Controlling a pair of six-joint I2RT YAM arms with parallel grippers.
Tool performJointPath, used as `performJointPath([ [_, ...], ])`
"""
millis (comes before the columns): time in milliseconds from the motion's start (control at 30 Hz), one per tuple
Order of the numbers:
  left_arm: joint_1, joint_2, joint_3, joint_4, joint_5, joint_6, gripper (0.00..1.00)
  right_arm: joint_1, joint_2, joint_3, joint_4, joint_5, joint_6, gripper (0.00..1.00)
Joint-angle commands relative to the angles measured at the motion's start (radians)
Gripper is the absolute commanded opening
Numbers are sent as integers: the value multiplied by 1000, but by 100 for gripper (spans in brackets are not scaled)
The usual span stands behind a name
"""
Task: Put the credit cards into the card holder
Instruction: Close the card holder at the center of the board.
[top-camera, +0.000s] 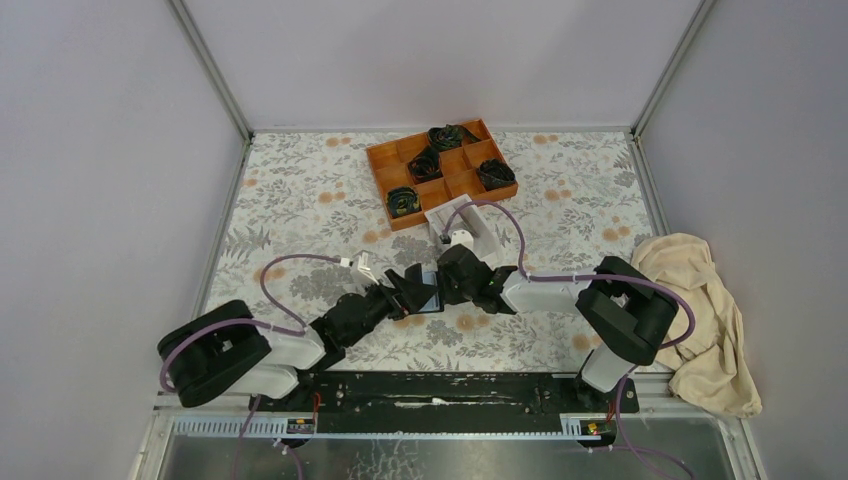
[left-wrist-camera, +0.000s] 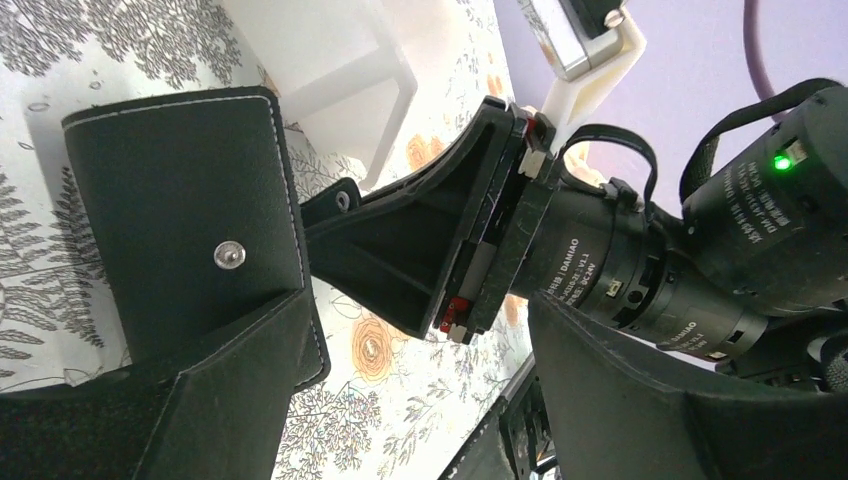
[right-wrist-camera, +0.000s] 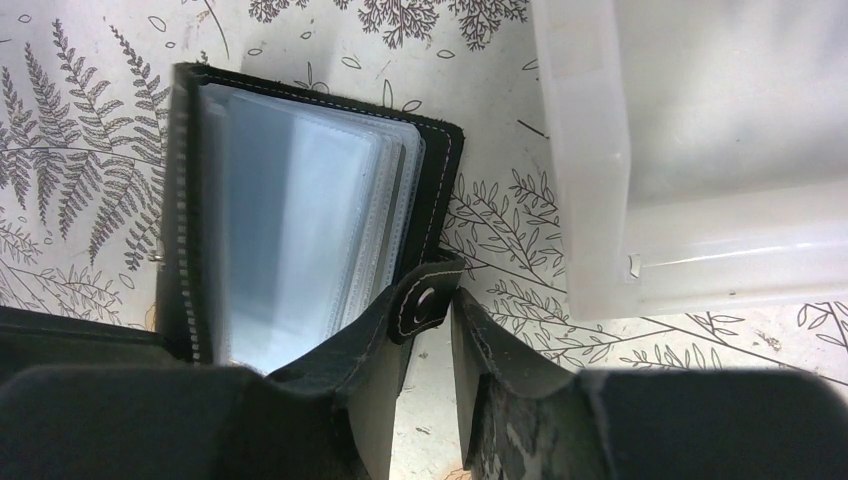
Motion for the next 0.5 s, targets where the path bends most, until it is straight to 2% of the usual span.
performJointPath([
  [0,-18,100,18,206,8,-22,87,8,-27,-15,12,4,21,31],
  [233,-36,277,20,425,22,-71,87,7,-51,-38,15,14,29,33],
  [333,-39,325,18,471,21,-83,99,8,-66,-49,13,23,30,37],
  [467,-47,344,21,470,11,-86,100,7,-92,-65,14,39,32,42],
])
